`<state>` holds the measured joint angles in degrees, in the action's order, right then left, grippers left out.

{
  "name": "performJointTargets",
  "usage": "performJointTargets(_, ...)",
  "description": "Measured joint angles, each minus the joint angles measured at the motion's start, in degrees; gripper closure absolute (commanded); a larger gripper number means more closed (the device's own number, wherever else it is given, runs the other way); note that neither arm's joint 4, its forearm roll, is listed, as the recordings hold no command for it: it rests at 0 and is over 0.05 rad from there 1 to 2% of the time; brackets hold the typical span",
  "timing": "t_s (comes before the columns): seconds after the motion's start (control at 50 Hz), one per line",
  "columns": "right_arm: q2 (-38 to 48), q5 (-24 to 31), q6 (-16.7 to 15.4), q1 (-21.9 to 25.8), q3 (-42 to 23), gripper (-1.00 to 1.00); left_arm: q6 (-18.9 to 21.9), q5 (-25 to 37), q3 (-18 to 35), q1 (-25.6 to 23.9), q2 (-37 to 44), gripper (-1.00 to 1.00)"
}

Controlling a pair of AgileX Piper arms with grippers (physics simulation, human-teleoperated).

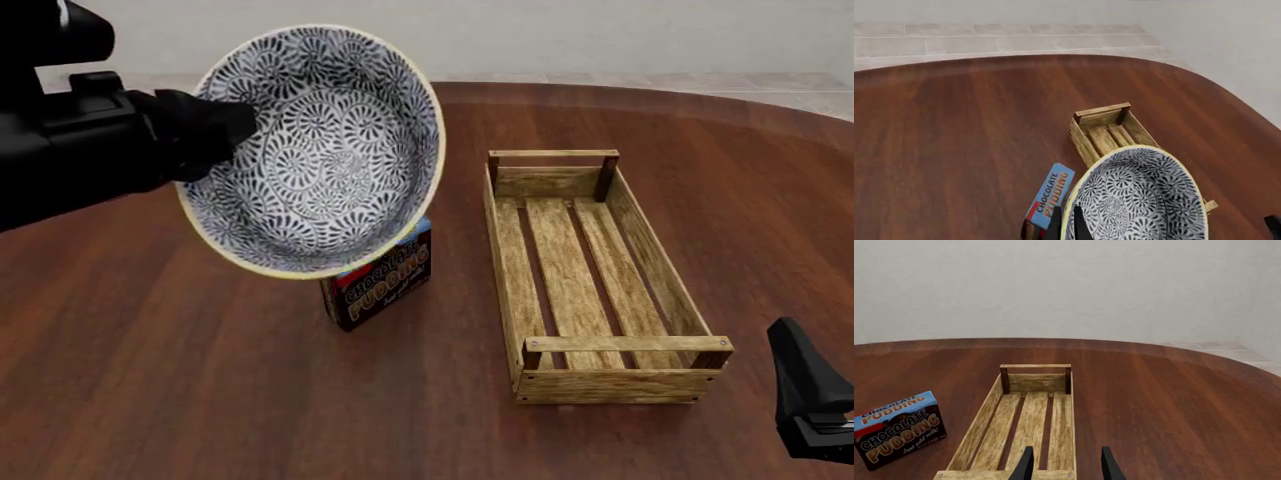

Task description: Pick up the bowl on the left and put it in the tray.

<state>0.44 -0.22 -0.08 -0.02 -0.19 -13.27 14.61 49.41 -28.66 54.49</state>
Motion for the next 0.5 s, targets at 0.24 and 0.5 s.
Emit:
performJointTargets(0.24, 0.0, 0.0, 0.0, 0.0, 0.0, -1.0, -1.43, -1.08, 0.14, -3.43, 0.46, 1.0)
performJointTargets(0.5, 0.0, 0.0, 0.0, 0.0, 0.0, -1.0, -2.69, -1.76, 1.31, -6.82, 2.55, 1.0)
